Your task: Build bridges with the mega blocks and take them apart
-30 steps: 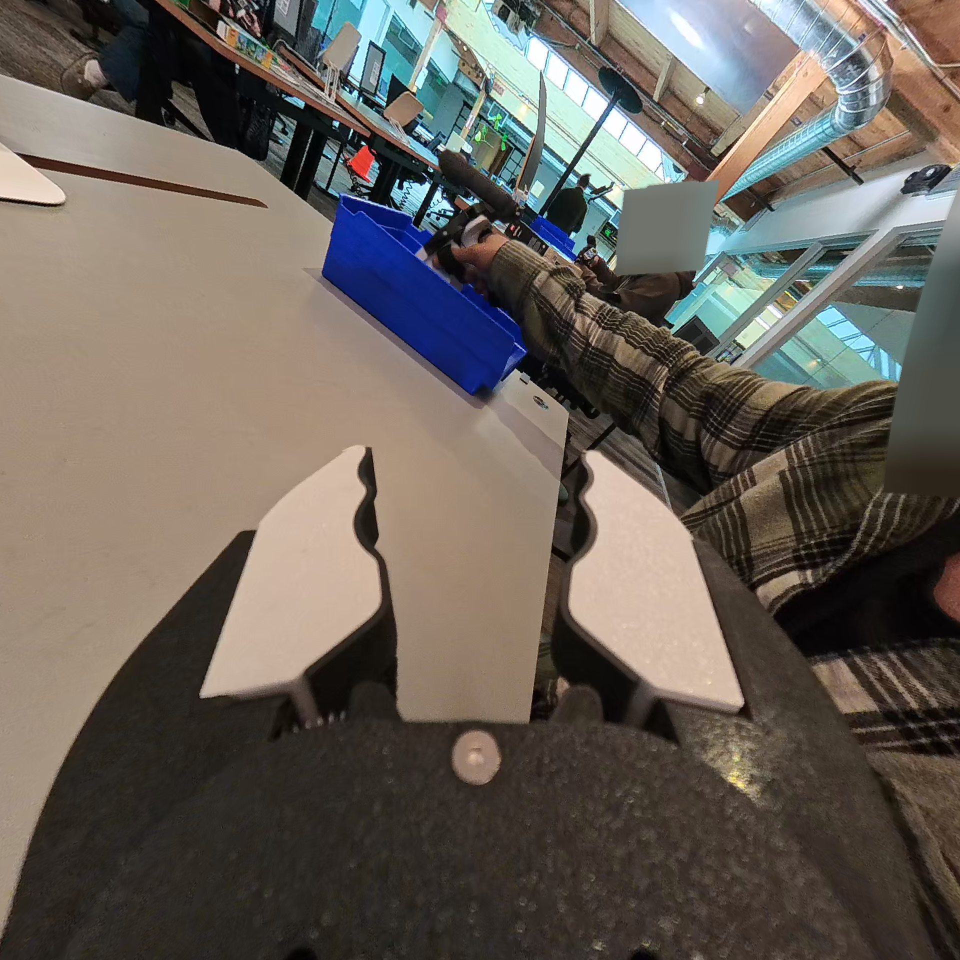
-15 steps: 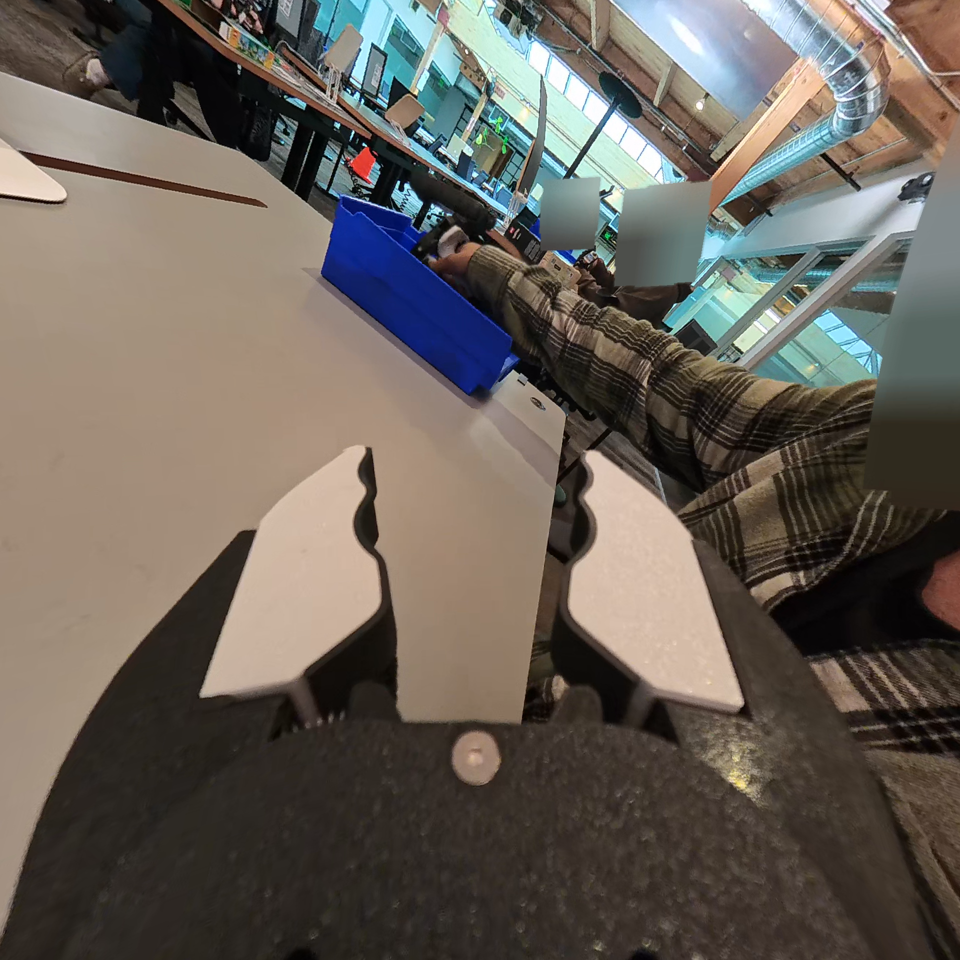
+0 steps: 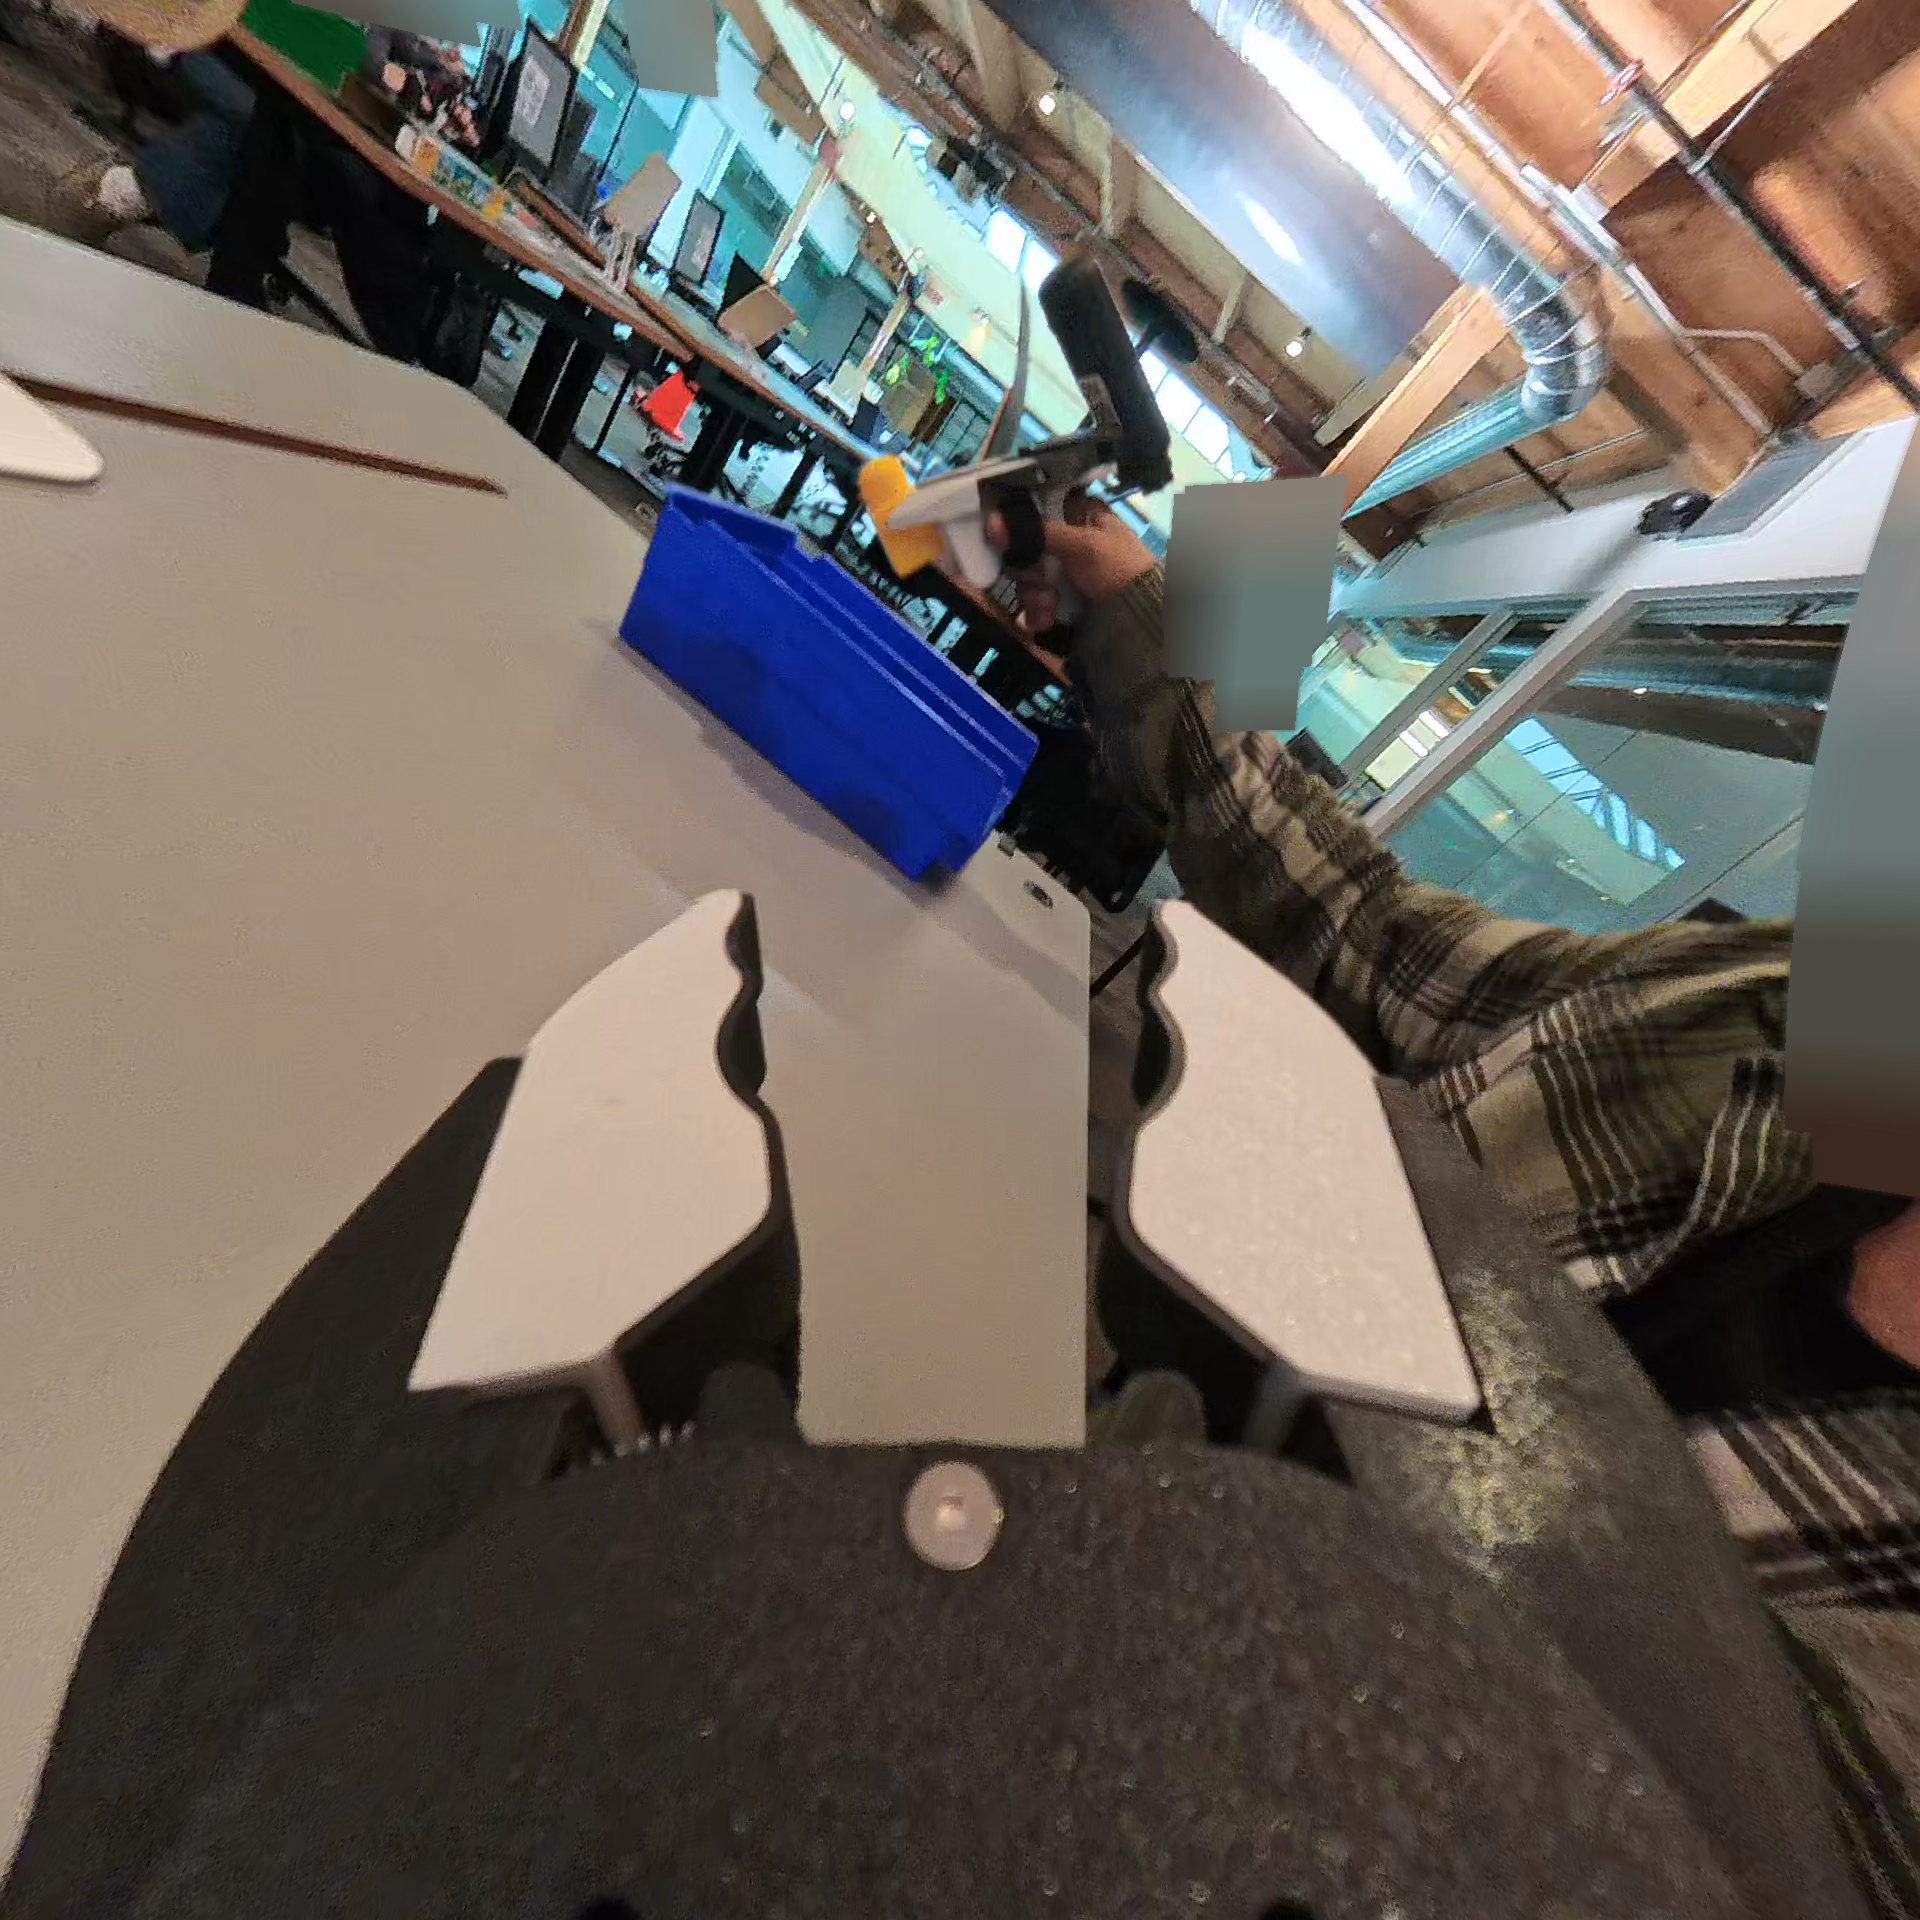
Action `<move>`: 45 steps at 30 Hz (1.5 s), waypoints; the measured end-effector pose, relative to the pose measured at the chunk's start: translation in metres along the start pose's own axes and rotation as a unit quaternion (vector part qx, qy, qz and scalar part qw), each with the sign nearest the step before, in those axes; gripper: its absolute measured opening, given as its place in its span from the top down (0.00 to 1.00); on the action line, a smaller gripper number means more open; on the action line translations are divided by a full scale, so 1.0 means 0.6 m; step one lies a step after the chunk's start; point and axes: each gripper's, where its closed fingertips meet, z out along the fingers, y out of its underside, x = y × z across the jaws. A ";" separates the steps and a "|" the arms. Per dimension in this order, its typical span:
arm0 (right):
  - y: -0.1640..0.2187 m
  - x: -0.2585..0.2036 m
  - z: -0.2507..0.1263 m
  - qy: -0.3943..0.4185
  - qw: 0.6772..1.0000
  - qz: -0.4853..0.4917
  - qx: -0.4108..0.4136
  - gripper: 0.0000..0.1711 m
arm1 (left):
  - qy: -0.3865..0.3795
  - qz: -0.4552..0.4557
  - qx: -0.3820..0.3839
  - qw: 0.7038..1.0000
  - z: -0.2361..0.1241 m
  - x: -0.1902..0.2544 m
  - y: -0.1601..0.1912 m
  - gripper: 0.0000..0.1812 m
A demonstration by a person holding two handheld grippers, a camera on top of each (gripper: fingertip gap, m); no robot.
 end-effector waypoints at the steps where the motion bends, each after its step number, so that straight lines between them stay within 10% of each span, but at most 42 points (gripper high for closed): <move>1: -0.004 -0.056 0.005 -0.048 0.999 -0.025 0.006 0.79 | 0.011 0.000 0.007 1.000 0.012 -0.003 -0.012 0.63; 12: 0.030 -0.442 0.119 -0.351 0.930 -0.106 0.004 0.79 | 0.106 -0.065 0.029 0.992 0.143 -0.023 -0.041 0.67; 38: 0.036 -0.535 0.152 -0.438 0.893 -0.071 0.074 0.78 | 0.073 -0.012 0.005 0.997 0.154 -0.022 0.002 0.84; 45: 0.058 -0.489 0.161 -0.334 0.933 -0.087 0.102 0.54 | -0.079 0.078 0.069 0.991 -0.019 -0.046 -0.111 0.84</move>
